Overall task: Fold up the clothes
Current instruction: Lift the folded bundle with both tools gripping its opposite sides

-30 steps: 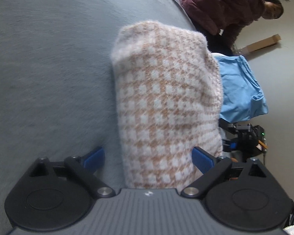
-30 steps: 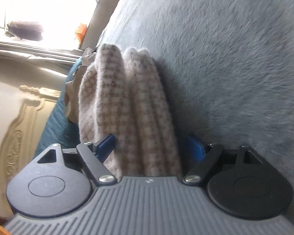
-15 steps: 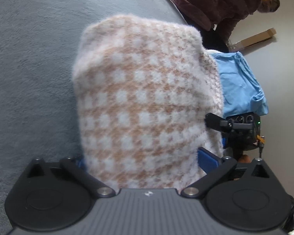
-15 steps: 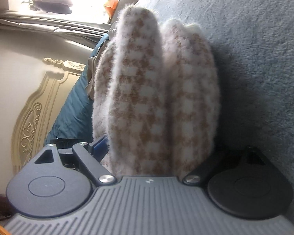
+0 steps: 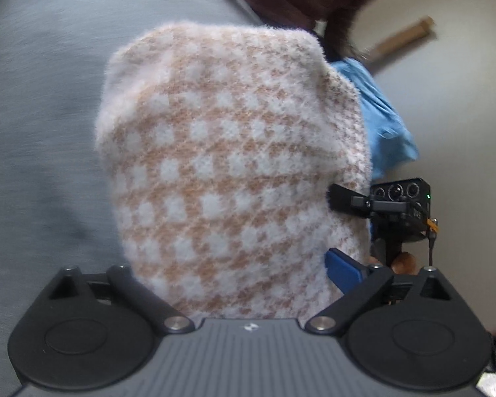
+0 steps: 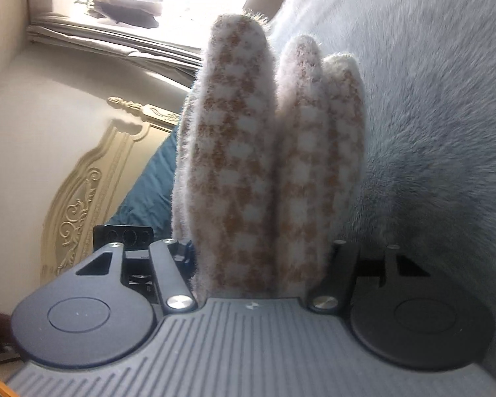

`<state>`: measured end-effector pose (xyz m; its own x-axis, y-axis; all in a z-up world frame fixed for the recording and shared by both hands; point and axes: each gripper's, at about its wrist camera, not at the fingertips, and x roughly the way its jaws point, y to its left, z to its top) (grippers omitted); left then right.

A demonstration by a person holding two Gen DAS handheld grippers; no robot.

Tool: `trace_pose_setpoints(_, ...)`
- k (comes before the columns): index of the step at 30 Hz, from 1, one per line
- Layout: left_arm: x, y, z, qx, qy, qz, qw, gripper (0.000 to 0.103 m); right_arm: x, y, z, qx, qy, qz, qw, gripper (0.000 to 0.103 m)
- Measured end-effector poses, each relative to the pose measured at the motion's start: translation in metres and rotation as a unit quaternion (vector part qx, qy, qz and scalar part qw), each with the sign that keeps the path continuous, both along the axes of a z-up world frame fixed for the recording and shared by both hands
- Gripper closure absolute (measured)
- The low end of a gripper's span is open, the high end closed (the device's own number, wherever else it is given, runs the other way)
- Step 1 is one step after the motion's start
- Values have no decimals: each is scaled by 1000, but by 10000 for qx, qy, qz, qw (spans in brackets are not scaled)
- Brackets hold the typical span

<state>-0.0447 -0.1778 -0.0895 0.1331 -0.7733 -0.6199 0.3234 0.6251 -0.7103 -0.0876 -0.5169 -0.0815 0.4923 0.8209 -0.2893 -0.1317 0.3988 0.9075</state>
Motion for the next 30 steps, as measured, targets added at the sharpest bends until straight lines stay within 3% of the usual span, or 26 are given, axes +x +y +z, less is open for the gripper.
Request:
trace_pose_setpoints(4, -17, -67, 17, 43, -110, -866, 9962, 7, -50, -44, 31, -148, -118, -210, 9996, 43)
trace_pose_setpoints(7, -25, -140, 24, 203, -172, -1793, 9834, 10, -100, -90, 52, -468, -116, -515, 9975, 43)
trace_pose_setpoints(11, -39, -241, 24, 90, -278, -2548, 9666, 10, -164, -157, 83, -1113, -29, -985, 9889, 44)
trace_pose_setpoints(15, -62, -323, 5, -419, -240, -2608, 9642, 10, -205, -221, 122, -2040, 153, -1168, 9718, 44)
trace_pose_setpoints(21, -95, -395, -32, -1038, 99, -1959, 9751, 10, -214, -290, 158, -3193, 729, -766, 9417, 44)
trace_pose_setpoints(25, -103, -414, -43, -1004, 173, -1719, 9798, 11, -197, -316, 158, -3510, 905, -419, 9311, 44)
trace_pose_setpoints(30, -109, -429, -60, -938, 380, -1684, 9805, 10, -181, -348, 133, -3369, 1038, -79, 9358, 44)
